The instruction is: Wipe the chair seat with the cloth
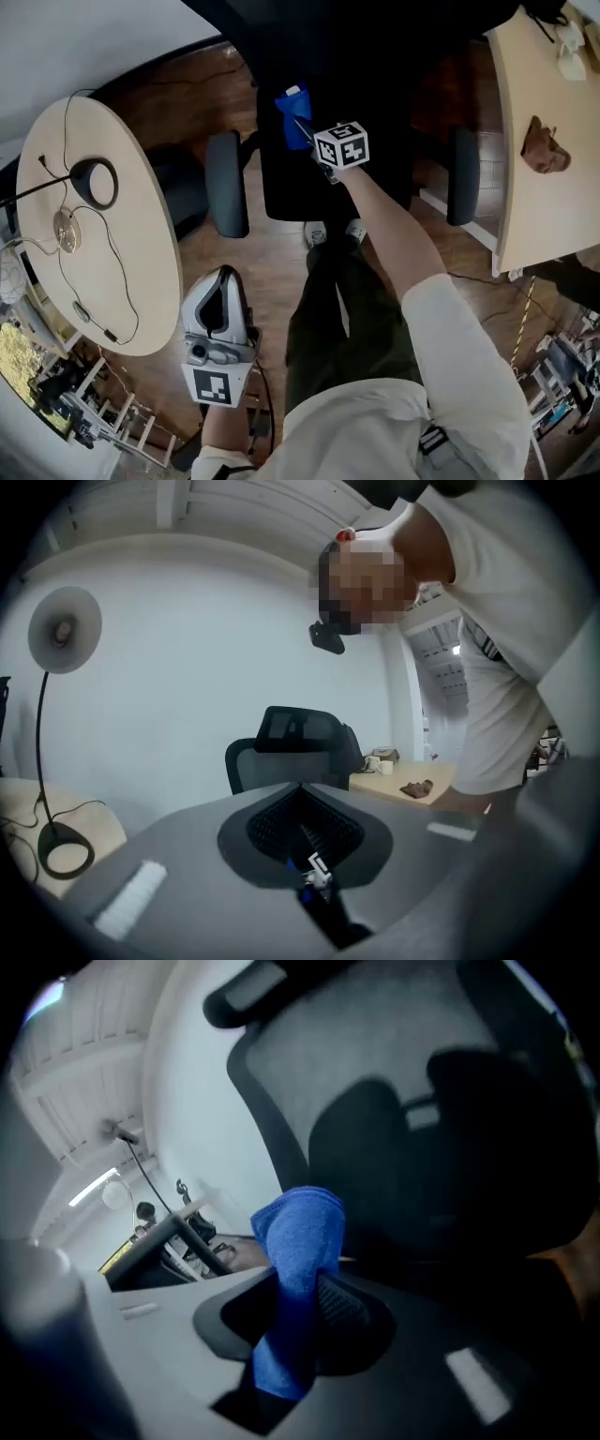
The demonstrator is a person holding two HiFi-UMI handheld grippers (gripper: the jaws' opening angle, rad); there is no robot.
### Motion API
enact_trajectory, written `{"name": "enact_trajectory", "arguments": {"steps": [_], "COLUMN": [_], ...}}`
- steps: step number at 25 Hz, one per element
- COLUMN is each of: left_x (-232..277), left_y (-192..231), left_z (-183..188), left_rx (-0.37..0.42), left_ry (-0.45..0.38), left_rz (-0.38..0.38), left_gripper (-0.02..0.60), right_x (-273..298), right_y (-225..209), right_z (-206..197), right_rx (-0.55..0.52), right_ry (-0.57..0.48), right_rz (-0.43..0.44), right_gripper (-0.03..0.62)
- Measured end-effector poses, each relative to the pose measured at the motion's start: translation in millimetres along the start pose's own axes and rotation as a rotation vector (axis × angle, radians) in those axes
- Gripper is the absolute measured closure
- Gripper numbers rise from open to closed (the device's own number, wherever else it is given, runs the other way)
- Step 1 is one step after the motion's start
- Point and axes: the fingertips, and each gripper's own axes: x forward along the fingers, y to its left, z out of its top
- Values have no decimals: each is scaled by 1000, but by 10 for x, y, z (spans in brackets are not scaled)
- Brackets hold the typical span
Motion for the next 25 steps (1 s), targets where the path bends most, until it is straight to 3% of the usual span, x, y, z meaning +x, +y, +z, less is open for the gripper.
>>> {"name": "enact_trajectory", "arguments": {"steps": [2, 4, 12, 16, 21, 25], "left_x": [-124, -258, -463, -391, -245, -195], "left_y": [-30, -61, -52, -128, -264, -330], "left_z": [-307, -536, -787, -737, -647, -806], "left_rx": [-6, -15, -25, -49, -89, -126], "left_ry": [12, 26, 55, 43, 33, 55], "left_rz": [21, 32, 44, 13, -20, -29], "left_gripper": [580, 580, 580, 580, 580, 580], "right_x": [577, 897, 1211, 637, -653, -1131], "right_y": [-173, -324, -731, -1391, -2591, -2925], "right_z": [-405, -530, -615, -593, -820, -861], "right_rx": [9, 11, 64, 158, 274, 284], "right_ry": [139, 206, 267, 231, 246, 247], "right_rz": [-43, -106, -191, -294, -560, -678], "right_gripper": [488, 488, 487, 488, 488, 488]}}
